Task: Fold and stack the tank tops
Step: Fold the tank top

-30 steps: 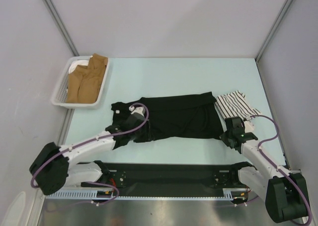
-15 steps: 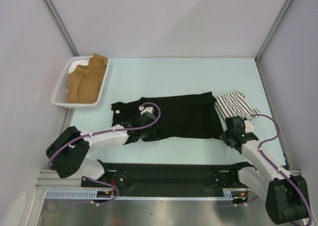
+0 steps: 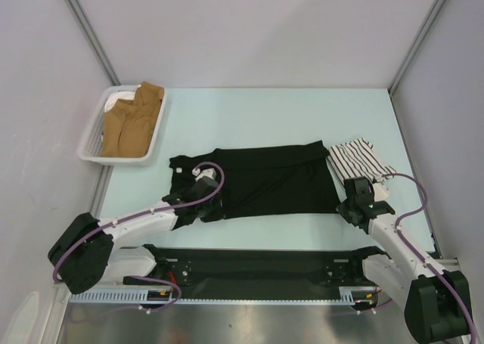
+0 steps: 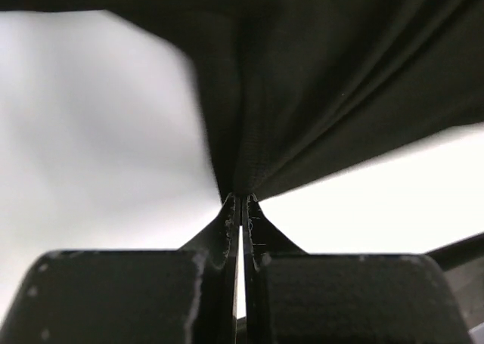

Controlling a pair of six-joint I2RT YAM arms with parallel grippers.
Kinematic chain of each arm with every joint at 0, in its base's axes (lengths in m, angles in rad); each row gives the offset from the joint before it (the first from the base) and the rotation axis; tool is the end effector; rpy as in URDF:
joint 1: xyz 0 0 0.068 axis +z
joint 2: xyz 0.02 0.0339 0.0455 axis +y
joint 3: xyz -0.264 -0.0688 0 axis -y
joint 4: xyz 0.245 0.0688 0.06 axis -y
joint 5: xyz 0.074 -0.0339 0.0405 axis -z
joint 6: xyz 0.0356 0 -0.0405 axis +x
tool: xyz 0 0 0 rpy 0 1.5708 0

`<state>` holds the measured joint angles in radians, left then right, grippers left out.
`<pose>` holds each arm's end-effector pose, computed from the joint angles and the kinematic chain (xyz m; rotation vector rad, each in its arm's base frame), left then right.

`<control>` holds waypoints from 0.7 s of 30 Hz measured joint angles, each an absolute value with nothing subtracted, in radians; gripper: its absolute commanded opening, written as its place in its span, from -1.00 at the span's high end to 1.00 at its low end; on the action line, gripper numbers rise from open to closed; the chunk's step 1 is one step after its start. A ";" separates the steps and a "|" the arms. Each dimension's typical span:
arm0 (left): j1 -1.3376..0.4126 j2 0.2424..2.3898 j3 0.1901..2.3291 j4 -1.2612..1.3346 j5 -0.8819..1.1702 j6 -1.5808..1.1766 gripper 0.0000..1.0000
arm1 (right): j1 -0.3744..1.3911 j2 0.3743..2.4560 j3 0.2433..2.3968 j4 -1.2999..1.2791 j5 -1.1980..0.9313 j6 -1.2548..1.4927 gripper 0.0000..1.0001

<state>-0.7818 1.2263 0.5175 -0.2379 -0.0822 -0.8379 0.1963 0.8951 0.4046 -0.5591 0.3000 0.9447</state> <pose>0.1581 -0.1528 0.1592 -0.1075 2.6007 -0.5342 0.1522 0.0195 0.1633 1.0260 2.3320 0.0428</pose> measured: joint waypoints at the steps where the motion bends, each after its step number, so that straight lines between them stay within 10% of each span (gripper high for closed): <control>1: -0.769 1.214 0.508 -0.245 -0.080 -0.838 1.00 | 0.196 0.893 0.405 -0.563 0.299 0.944 1.00; 9: -0.738 1.194 0.485 -0.273 -0.045 -0.829 0.98 | 0.202 0.884 0.406 -0.595 0.290 0.941 1.00; 16: -0.727 1.199 0.491 -0.289 0.015 -0.798 -0.13 | 0.247 0.851 0.452 -0.688 0.291 0.949 1.00; 21: -0.734 1.198 0.492 -0.270 0.039 -0.802 -0.22 | 0.251 0.809 0.463 -0.722 0.304 0.955 1.00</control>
<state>-0.7341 1.1984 0.4915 -0.2703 0.0387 -0.8024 0.2512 0.8089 0.4625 -0.7223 0.3038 0.9546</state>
